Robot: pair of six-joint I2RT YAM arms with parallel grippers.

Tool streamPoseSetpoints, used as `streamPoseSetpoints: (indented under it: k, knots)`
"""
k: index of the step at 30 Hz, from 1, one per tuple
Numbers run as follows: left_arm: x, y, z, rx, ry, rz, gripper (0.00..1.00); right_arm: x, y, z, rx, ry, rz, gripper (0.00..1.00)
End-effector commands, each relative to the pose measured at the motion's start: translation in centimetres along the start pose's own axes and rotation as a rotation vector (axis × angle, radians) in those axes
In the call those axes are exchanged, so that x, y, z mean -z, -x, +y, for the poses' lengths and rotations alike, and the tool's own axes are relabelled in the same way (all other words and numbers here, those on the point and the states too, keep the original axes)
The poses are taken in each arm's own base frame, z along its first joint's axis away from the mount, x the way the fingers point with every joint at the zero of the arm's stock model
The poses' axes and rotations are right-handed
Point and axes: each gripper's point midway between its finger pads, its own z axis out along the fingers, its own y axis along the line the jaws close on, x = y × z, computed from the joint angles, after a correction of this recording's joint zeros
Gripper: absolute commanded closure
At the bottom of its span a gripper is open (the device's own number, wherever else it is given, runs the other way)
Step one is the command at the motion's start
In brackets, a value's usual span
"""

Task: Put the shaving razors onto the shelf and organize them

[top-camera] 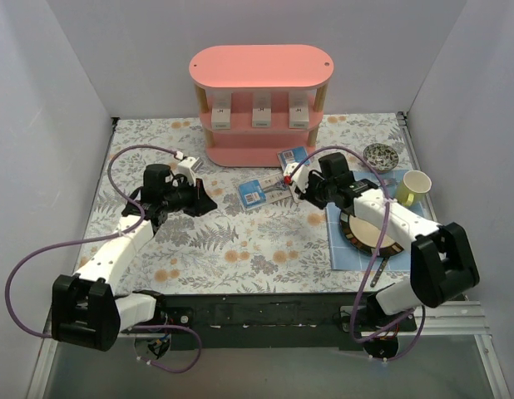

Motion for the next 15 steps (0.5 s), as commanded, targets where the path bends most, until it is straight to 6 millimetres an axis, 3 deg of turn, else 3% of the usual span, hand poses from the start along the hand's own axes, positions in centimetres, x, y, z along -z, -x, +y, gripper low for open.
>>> streamPoseSetpoints:
  k: [1, 5, 8, 11, 15]
  knots:
    - [1.1, 1.8, -0.9, -0.053, -0.014, -0.11, 1.0, -0.7, 0.5, -1.1, 0.245, 0.071, 0.045, 0.89]
    - [1.1, 1.0, -1.2, -0.099, -0.044, -0.133, 1.0, -2.2, -0.9, -1.1, 0.329, 0.115, 0.091, 0.89]
    - [0.6, 1.7, -1.4, -0.111, -0.05, -0.181, 1.0, -2.8, -0.9, -1.7, 0.376, 0.121, 0.108, 0.86]
    - [-1.0, 0.6, -1.2, -0.133, -0.065, -0.136, 1.0, -3.3, -0.5, -2.4, 0.327, 0.085, 0.101, 0.56]
    - [-2.2, 0.2, -0.7, -0.133, -0.063, -0.097, 0.98, -4.1, 0.1, -4.0, 0.104, -0.047, 0.082, 0.34]
